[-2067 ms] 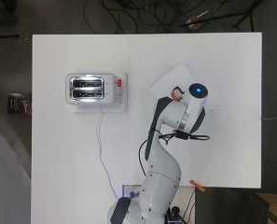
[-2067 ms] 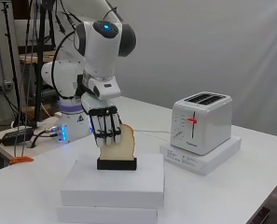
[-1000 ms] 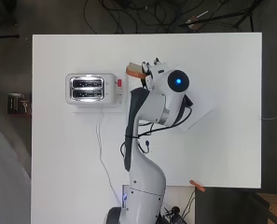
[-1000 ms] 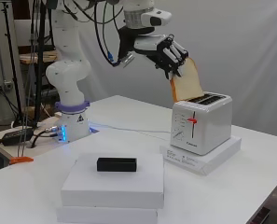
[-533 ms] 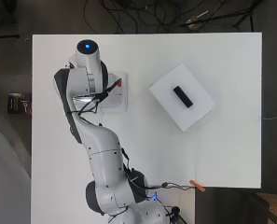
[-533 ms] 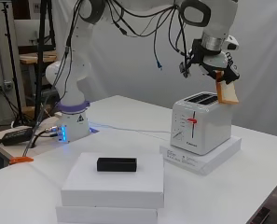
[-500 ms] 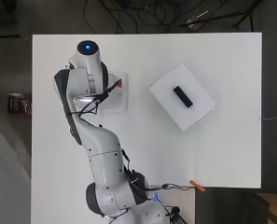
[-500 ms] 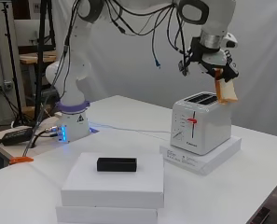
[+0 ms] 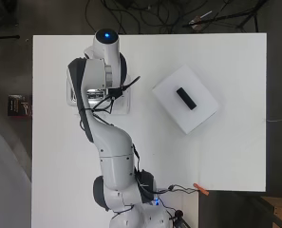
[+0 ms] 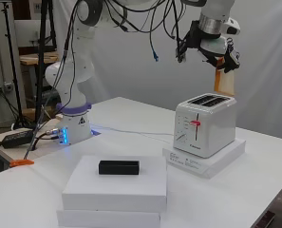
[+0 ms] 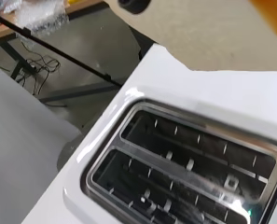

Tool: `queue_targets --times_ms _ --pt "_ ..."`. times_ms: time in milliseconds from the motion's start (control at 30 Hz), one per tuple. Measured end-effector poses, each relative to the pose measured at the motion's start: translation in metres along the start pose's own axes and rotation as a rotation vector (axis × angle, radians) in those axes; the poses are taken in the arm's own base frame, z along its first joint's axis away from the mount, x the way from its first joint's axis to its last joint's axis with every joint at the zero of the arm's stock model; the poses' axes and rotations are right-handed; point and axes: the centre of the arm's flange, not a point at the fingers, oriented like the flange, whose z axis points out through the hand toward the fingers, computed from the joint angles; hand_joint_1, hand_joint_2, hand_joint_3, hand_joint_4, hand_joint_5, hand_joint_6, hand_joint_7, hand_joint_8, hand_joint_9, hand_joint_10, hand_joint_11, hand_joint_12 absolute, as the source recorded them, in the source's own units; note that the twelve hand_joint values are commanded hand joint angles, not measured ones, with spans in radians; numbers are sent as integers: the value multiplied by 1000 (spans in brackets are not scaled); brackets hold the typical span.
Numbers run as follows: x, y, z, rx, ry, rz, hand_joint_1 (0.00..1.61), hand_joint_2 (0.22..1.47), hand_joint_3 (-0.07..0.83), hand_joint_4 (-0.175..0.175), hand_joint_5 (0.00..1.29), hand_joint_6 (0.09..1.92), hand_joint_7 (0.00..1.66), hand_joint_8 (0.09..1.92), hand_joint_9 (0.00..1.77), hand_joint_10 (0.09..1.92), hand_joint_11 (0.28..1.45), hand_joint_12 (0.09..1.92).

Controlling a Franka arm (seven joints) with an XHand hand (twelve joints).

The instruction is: Teleoperate dual arm-hand system to toast a bread

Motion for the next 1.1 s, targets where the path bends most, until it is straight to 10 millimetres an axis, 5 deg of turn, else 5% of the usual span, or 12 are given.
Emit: queue_targets --times_ms 67,133,267,333,633,700,767,833,933,1100 --pt "1 -7 -20 -38 8 -6 1179 1272 0 -164 618 1315 814 1511 964 1446 690 1426" --pt "-3 -8 -18 -31 8 0 1173 1271 0 -146 614 1339 821 1482 963 1407 691 1404" --pt "-20 2 24 86 5 39 1166 1273 1 -130 607 1363 819 1474 968 1400 727 1445" --pt "-28 6 35 120 19 38 1168 1275 0 -137 601 1366 819 1475 962 1389 709 1429" --pt "-28 -2 26 109 10 -40 1188 1264 0 -175 630 1282 825 1486 980 1410 721 1511" --pt "-20 -7 9 59 -1 -66 955 1292 -1 49 634 1417 867 1087 984 1331 670 1439" --pt "-13 -12 8 45 -18 -86 1098 1263 1 -84 648 1314 866 1277 978 1282 627 1349" --pt "-14 -9 31 96 -24 -87 1164 1264 1 -152 634 1280 833 1434 935 1269 595 1219" --pt "-13 -6 57 160 -25 -102 1176 1280 0 -174 609 1287 794 1537 884 1393 593 1294" --pt "4 -1 56 153 -29 -157 1168 1299 0 -175 588 1298 758 1608 853 1547 597 1464"
